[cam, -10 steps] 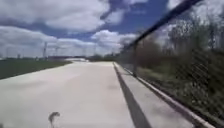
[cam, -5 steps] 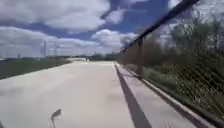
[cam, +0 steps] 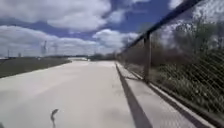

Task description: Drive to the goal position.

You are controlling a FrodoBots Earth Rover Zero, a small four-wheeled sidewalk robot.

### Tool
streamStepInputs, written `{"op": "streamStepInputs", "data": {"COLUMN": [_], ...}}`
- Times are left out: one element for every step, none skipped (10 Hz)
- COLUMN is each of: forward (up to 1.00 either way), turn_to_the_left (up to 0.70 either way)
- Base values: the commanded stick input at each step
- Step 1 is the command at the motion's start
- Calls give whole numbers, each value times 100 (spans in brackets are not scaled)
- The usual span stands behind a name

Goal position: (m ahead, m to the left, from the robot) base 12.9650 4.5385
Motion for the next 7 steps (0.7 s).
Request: {"op": "streamStepInputs", "data": {"forward": [100, 100, 100, 100, 100, 100, 100], "turn_to_the_left": [0, 0, 0, 2, 23, 27, 27]}}
